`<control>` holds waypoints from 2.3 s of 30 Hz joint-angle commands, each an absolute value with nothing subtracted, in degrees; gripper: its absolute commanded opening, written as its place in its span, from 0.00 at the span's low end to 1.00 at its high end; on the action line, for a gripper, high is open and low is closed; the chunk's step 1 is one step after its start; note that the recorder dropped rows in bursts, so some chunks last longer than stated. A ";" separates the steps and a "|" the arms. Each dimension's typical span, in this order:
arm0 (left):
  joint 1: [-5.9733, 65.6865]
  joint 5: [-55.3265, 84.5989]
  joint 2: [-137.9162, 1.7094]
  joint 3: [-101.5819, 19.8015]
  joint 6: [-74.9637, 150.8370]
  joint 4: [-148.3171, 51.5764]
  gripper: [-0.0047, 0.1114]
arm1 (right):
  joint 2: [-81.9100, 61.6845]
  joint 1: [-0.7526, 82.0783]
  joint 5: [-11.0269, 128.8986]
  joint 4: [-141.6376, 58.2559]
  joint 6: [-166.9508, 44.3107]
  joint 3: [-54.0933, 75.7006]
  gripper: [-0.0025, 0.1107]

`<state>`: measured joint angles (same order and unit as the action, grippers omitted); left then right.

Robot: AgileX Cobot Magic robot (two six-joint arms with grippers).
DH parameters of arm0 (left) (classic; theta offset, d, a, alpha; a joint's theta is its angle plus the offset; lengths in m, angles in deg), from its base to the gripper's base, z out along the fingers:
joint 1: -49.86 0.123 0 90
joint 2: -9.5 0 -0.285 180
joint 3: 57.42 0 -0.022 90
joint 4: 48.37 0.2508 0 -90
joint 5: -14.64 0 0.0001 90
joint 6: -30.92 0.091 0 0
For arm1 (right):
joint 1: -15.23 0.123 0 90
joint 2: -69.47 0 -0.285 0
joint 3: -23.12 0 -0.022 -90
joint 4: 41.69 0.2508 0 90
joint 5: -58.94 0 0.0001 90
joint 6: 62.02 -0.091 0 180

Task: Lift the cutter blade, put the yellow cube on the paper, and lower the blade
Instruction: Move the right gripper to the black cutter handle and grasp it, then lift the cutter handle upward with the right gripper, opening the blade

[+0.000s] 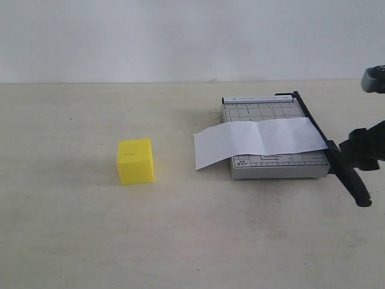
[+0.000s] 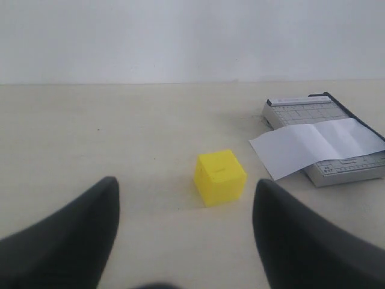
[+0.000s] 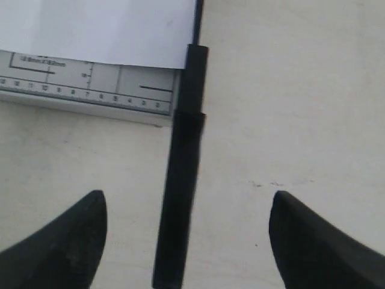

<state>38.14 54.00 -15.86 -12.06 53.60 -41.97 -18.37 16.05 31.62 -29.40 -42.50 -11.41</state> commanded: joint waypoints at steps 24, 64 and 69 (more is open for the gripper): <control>37.84 53.65 -15.67 -11.83 53.14 -41.45 0.56 | -28.37 20.37 40.89 -33.76 -43.26 -11.18 0.65; 37.84 53.41 -15.67 -11.83 52.71 -41.67 0.56 | -21.95 20.37 34.95 -34.91 -43.85 0.19 0.02; 37.84 53.41 -15.67 -11.83 52.71 -41.67 0.56 | -21.95 20.37 33.54 -35.00 -43.85 0.23 0.05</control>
<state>38.14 54.00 -15.86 -11.97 53.18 -41.74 -23.82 19.69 29.00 -35.19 -48.05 -1.54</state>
